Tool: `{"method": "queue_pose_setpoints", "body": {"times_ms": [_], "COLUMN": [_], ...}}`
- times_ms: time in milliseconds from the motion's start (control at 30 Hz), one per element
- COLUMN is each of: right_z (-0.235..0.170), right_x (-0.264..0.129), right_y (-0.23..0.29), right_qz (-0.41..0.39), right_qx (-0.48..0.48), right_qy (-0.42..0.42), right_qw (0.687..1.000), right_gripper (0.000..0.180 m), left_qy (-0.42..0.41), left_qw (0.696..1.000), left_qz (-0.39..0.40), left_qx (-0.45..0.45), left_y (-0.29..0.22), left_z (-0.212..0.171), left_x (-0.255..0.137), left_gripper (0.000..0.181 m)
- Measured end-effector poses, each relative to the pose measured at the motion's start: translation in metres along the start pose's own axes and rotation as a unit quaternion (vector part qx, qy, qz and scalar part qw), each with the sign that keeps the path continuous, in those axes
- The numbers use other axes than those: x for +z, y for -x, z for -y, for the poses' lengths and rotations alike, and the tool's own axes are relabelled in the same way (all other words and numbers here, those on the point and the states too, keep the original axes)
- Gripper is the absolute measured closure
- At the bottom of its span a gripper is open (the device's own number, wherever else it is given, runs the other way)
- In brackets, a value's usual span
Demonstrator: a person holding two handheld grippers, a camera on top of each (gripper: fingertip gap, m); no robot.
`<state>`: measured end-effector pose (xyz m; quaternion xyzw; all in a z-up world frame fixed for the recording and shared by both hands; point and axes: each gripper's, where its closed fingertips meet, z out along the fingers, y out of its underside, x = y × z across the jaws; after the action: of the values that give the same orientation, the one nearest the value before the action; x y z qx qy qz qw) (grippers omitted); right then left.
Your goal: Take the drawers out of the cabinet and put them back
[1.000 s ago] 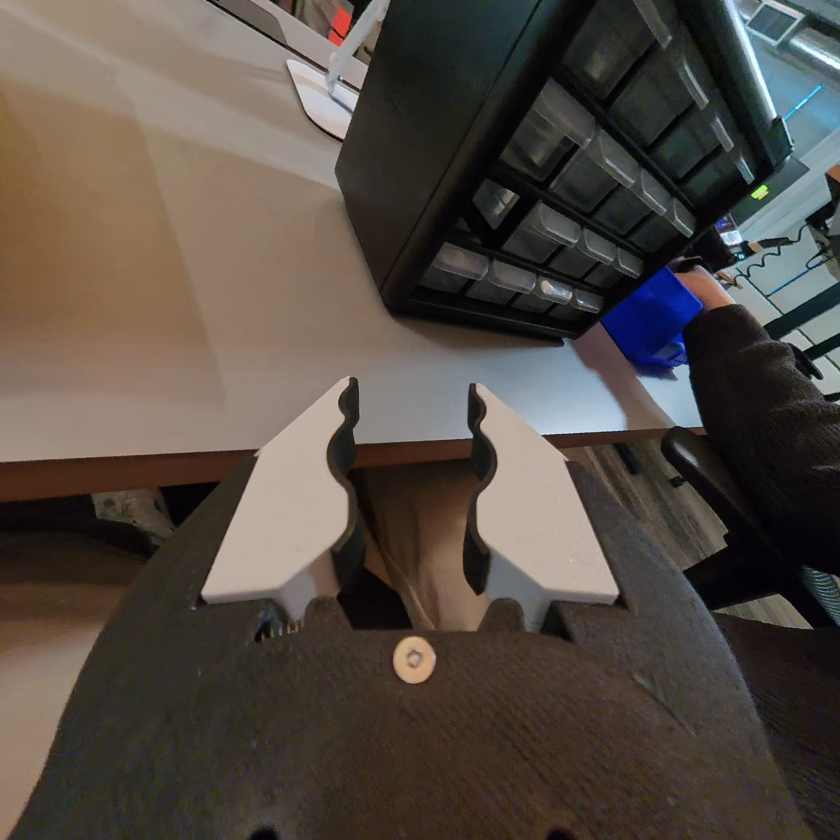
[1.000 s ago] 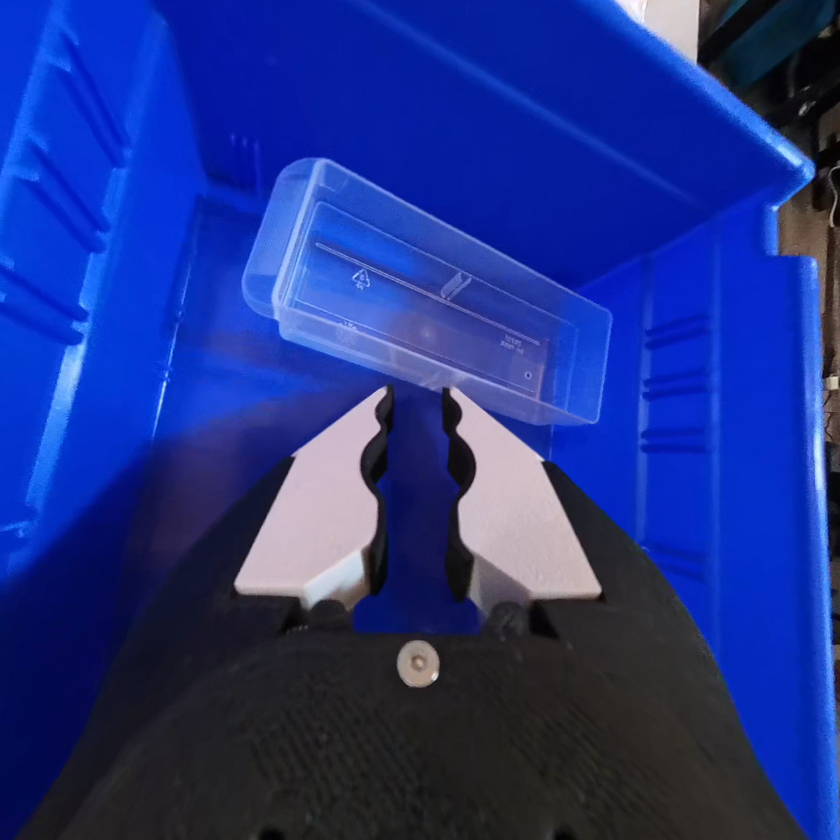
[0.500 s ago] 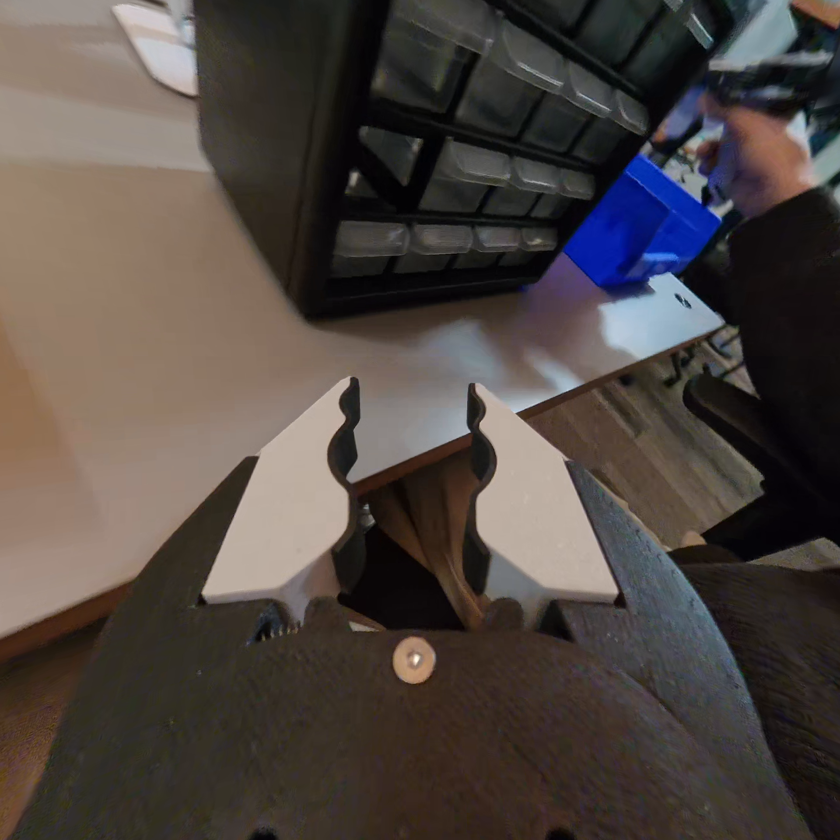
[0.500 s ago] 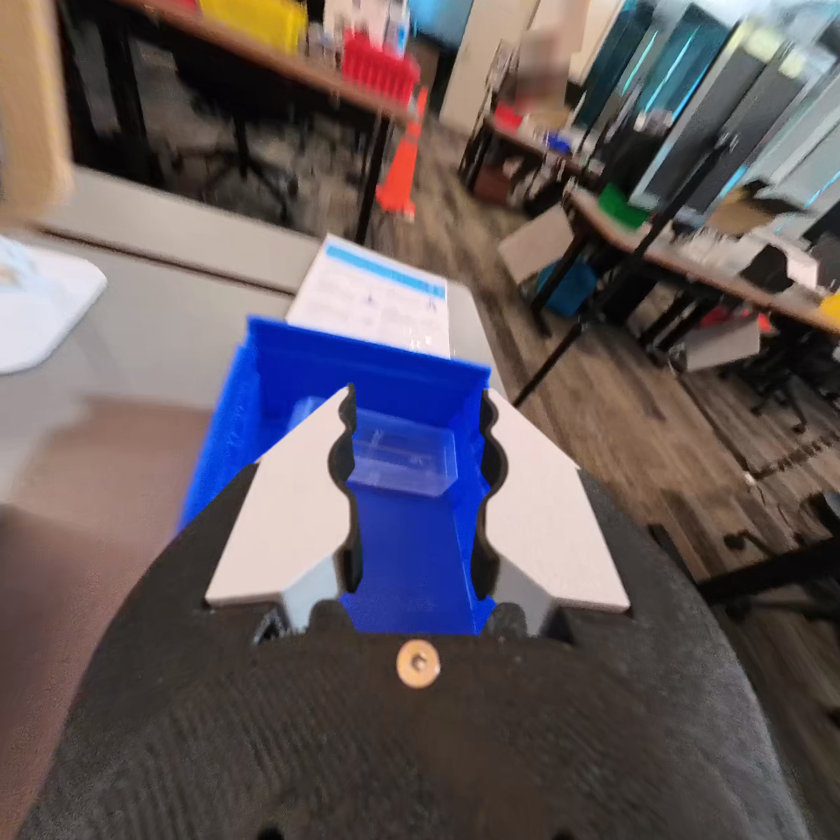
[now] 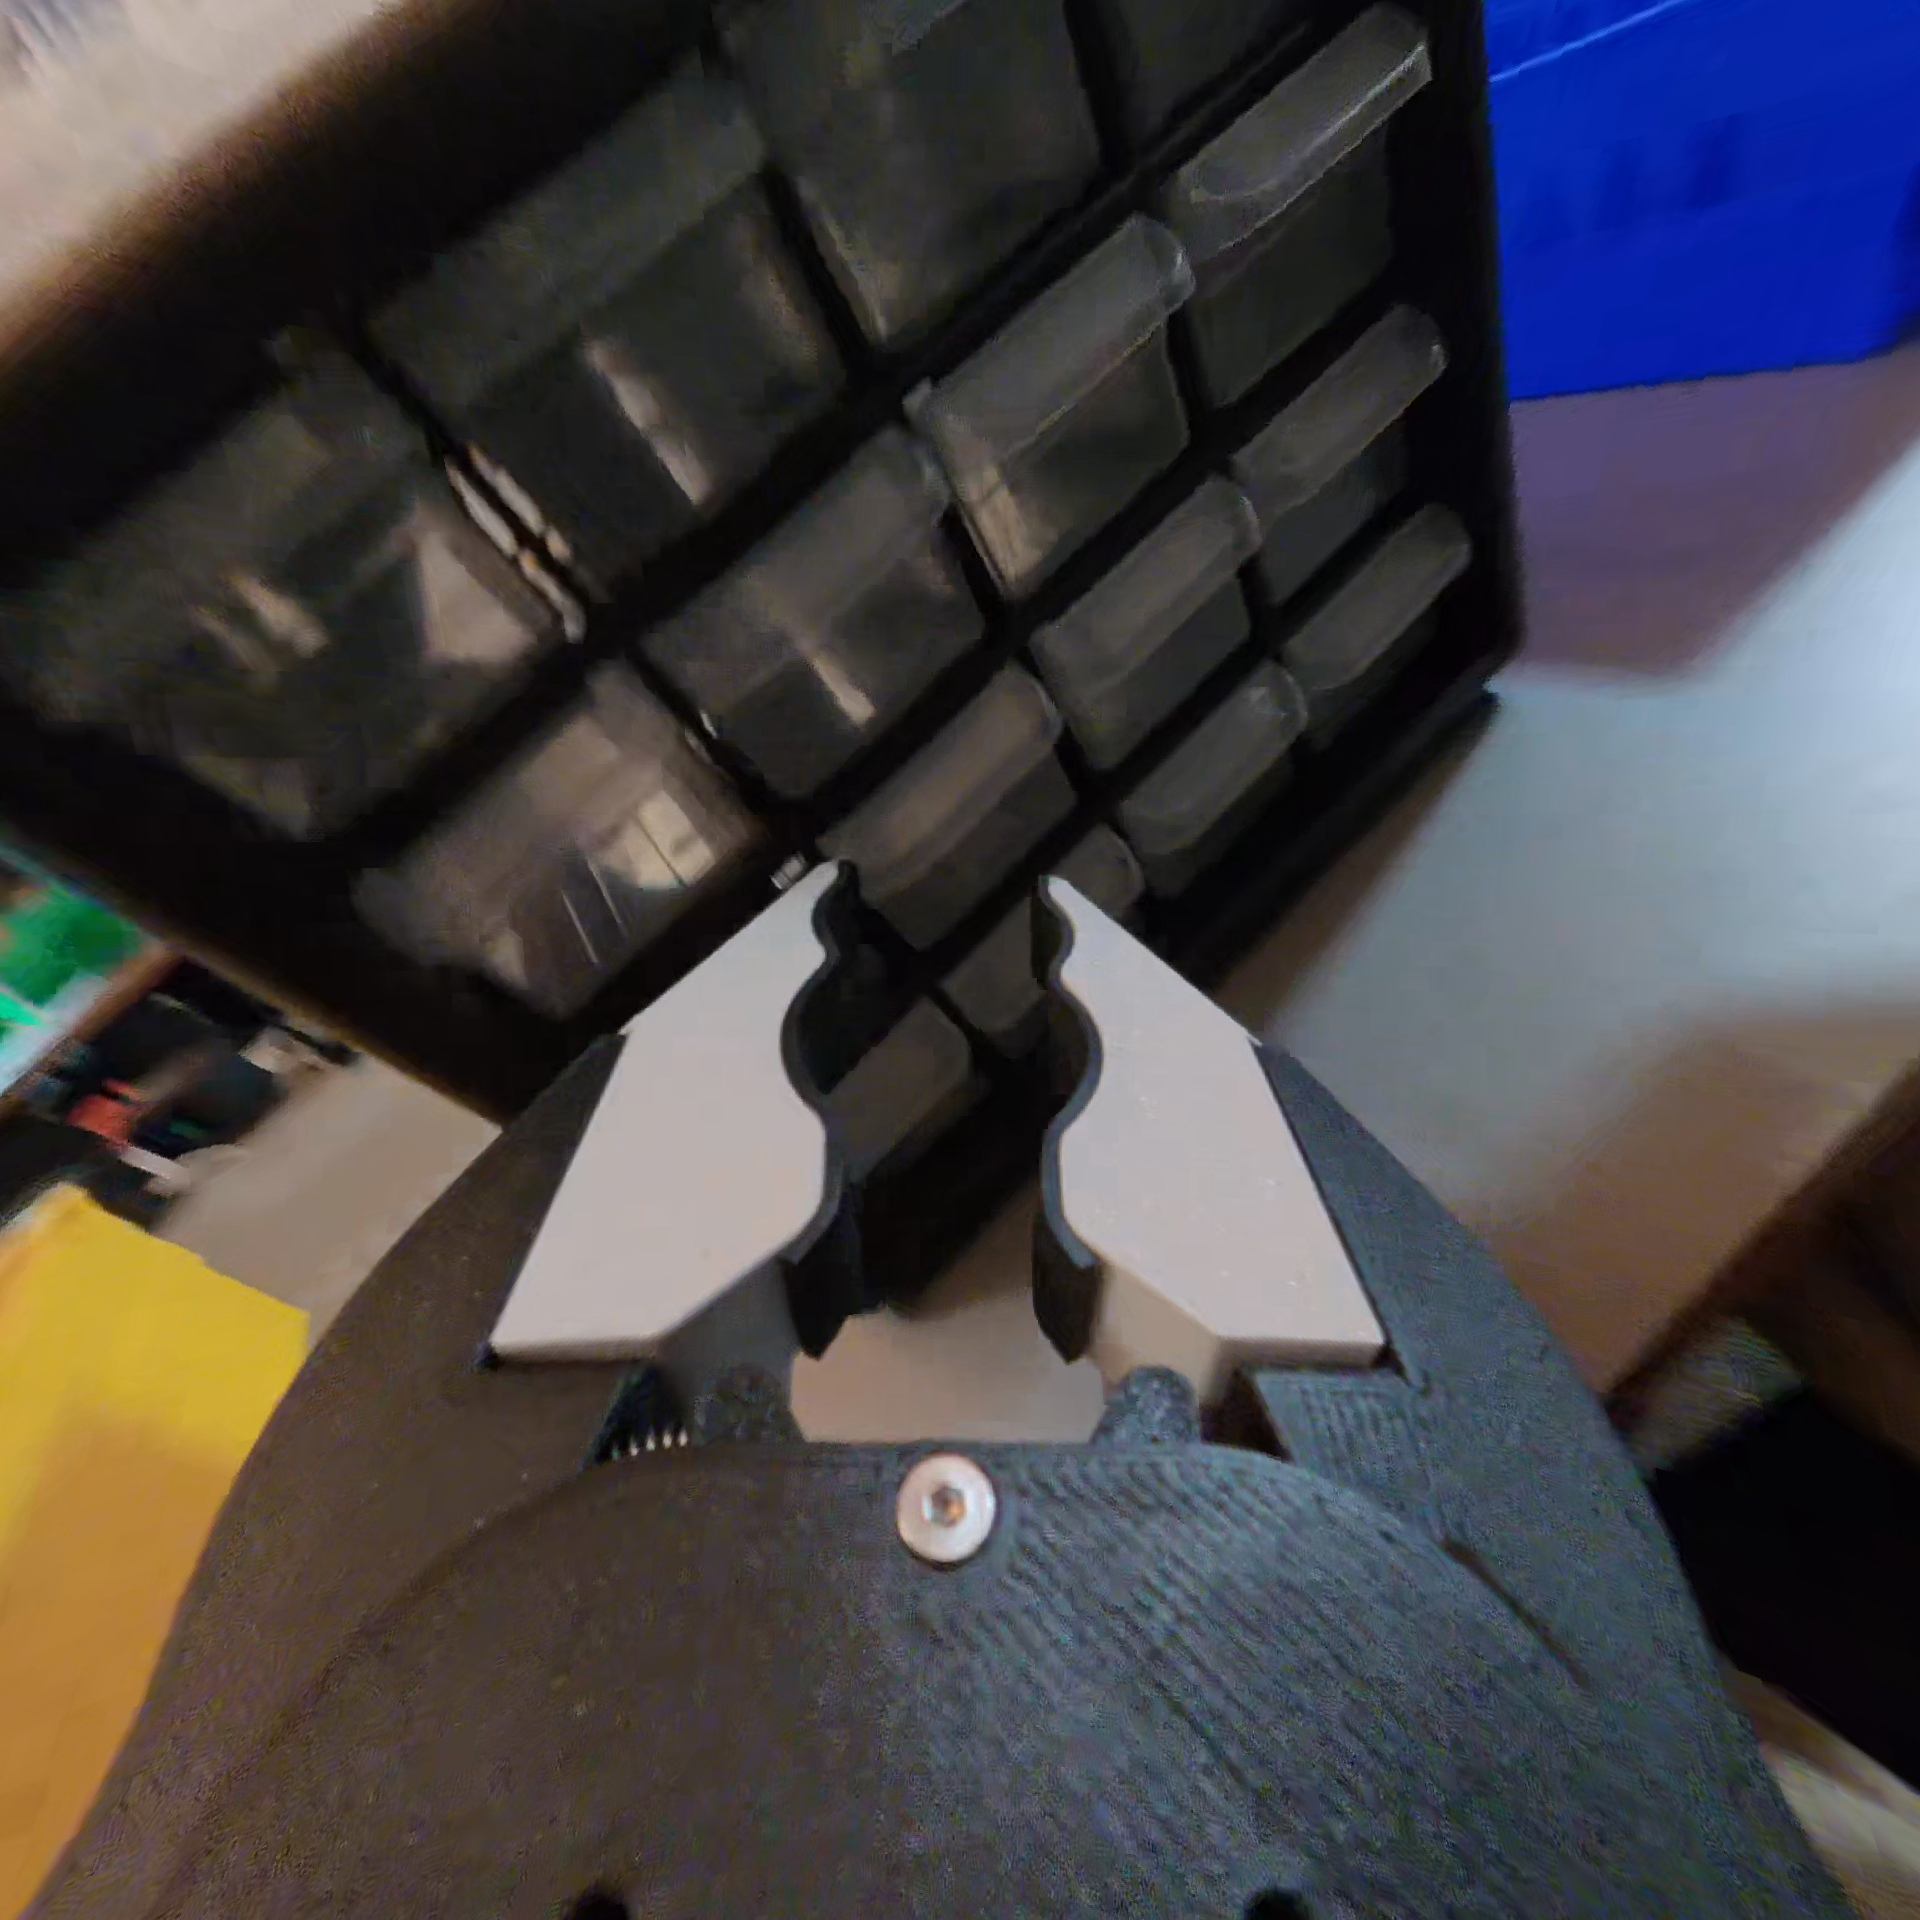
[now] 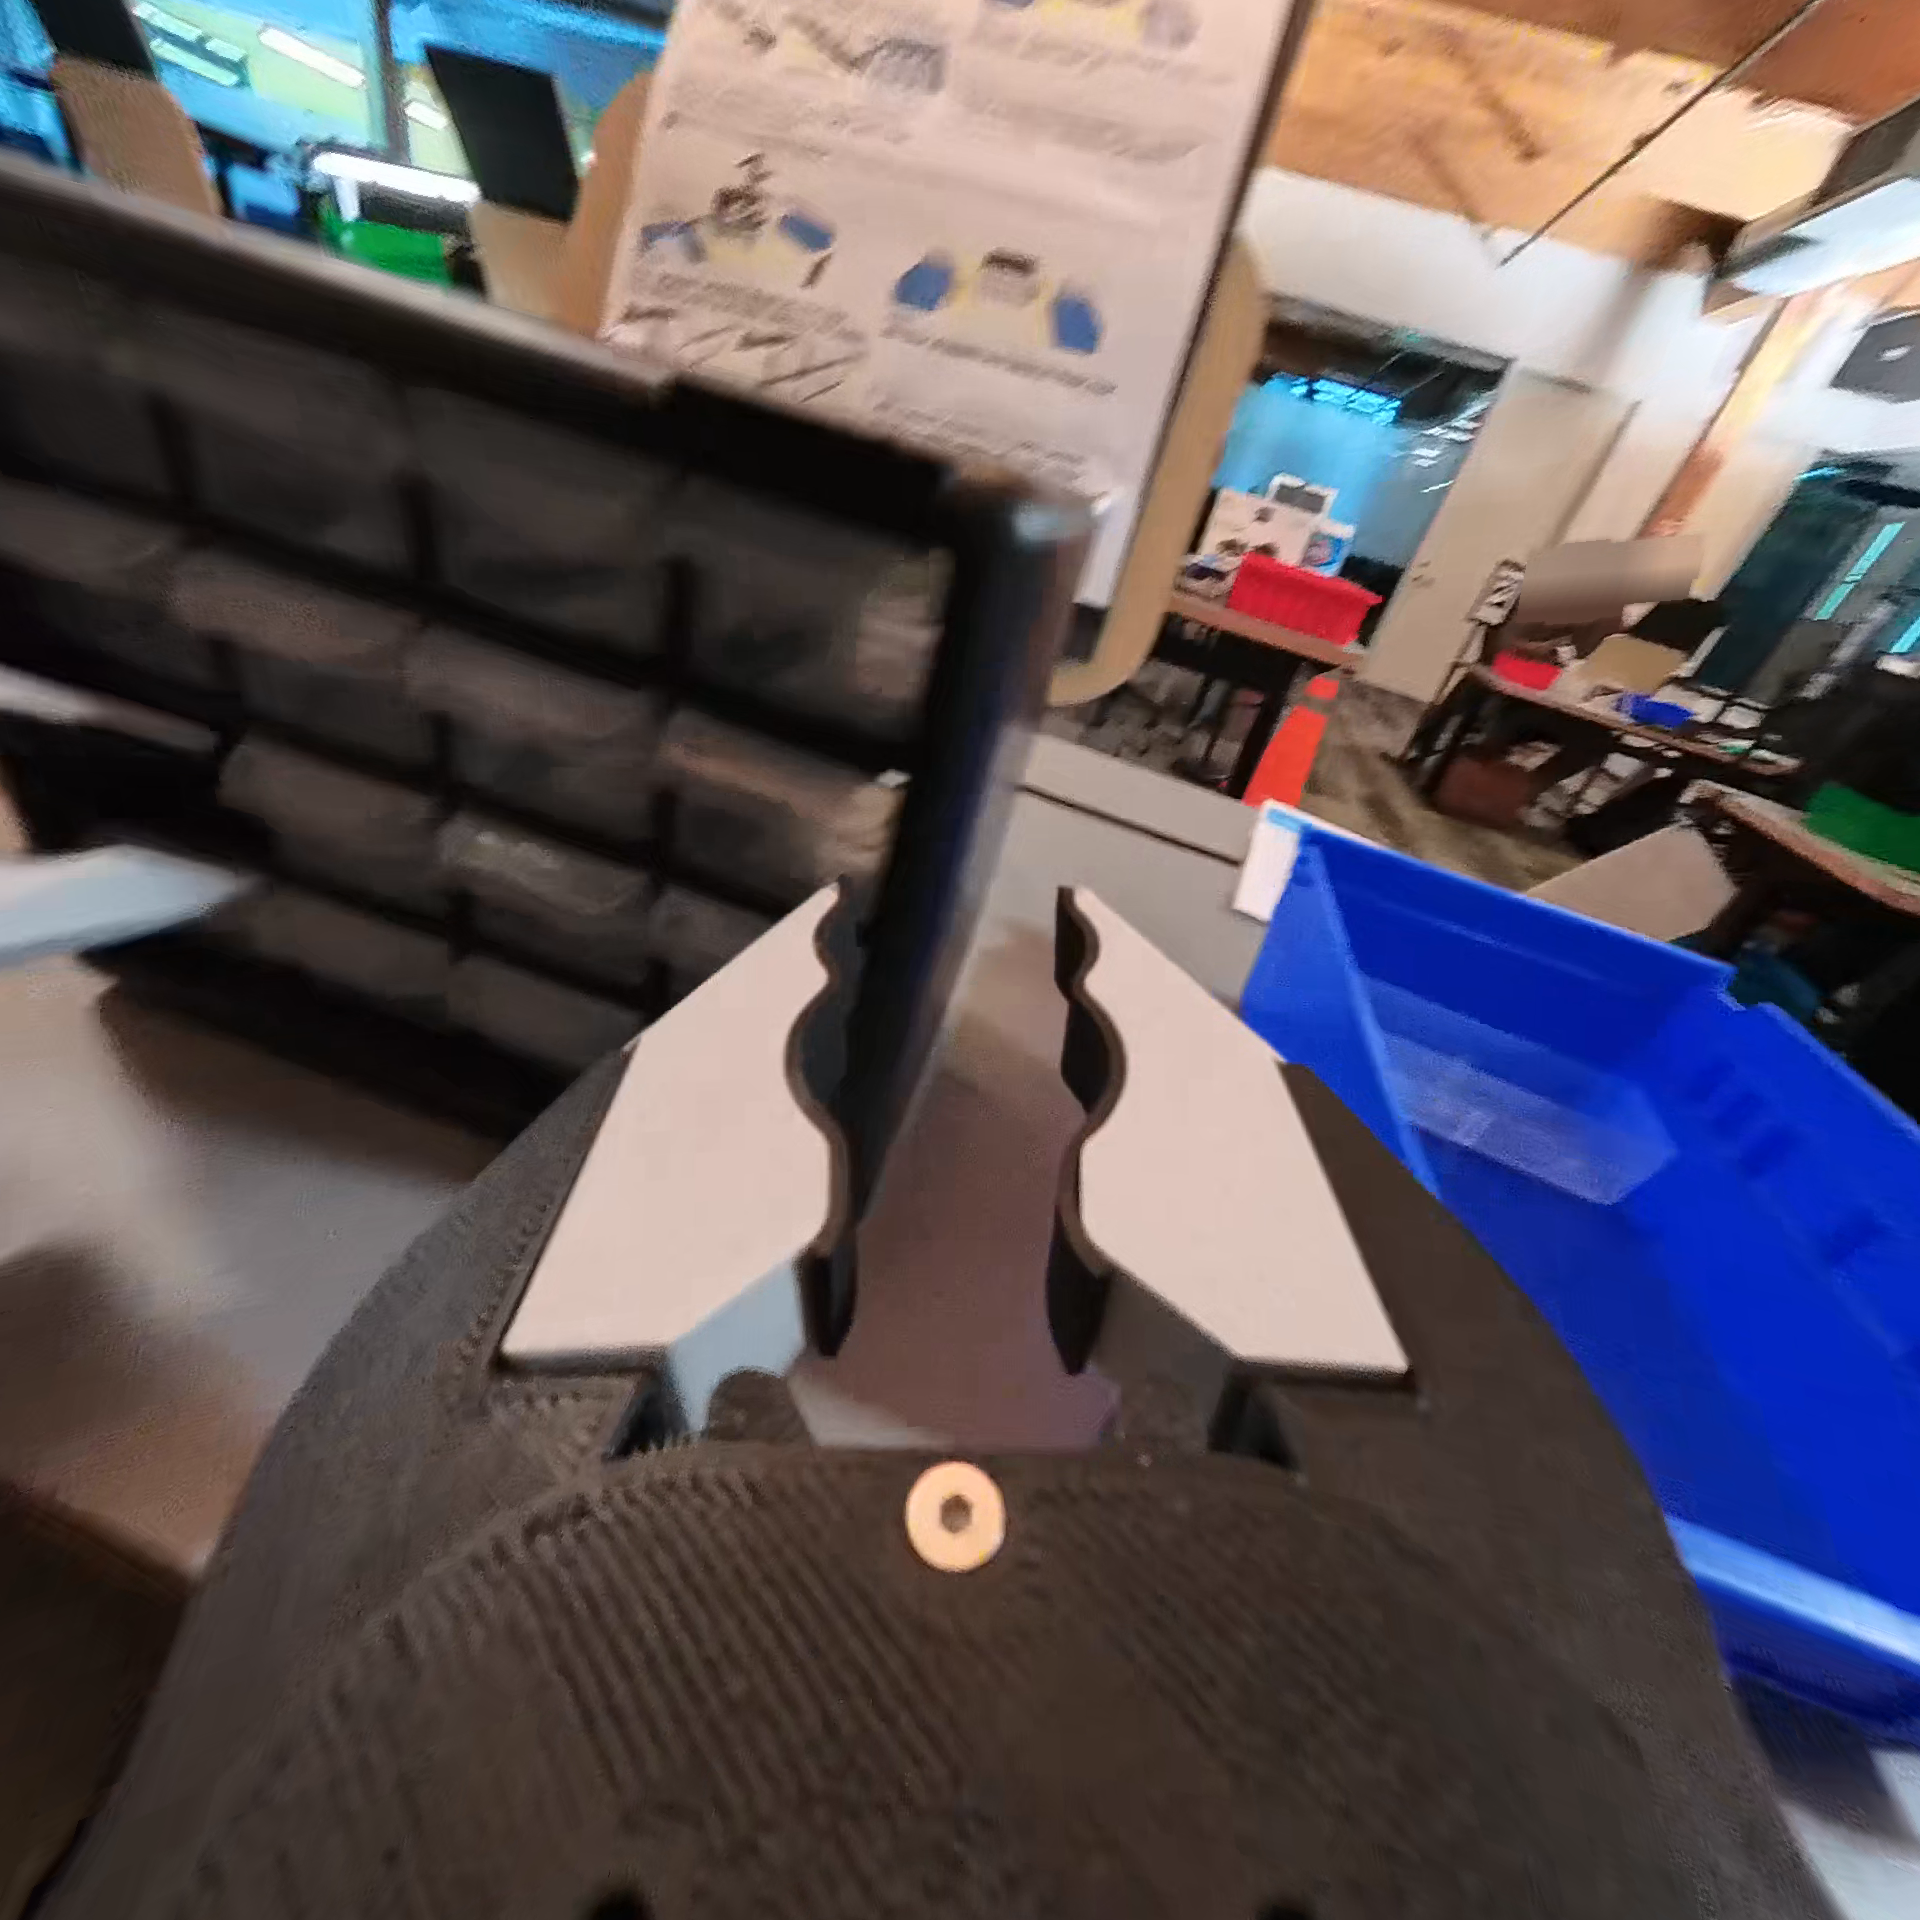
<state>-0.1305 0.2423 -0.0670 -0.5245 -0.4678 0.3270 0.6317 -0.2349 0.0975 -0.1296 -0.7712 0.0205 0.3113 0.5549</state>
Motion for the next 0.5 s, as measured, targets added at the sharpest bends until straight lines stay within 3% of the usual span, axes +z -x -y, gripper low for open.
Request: {"method": "queue_pose_setpoints", "body": {"times_ms": [200, 300, 500], "right_z": [-0.024, -0.040, -0.048], "right_x": [-0.009, -0.006, -0.004], "right_y": [0.035, 0.030, 0.024], "right_qz": [0.046, 0.049, 0.056], "right_qx": [-0.033, -0.025, 0.014], "right_qy": [0.035, 0.059, 0.074], "right_qw": [0.998, 0.997, 0.996], "right_gripper": [0.146, 0.145, 0.145], "left_qy": [-0.081, -0.081, -0.048], "left_qw": [0.979, 0.968, 0.947], "left_qz": [0.074, 0.051, 0.081], "left_qx": [0.174, 0.234, 0.306], "left_y": [0.006, -0.005, 0.006], "left_z": [0.028, 0.022, 0.008], "left_x": [0.000, 0.000, 0.013], "left_gripper": [0.165, 0.159, 0.158]}}
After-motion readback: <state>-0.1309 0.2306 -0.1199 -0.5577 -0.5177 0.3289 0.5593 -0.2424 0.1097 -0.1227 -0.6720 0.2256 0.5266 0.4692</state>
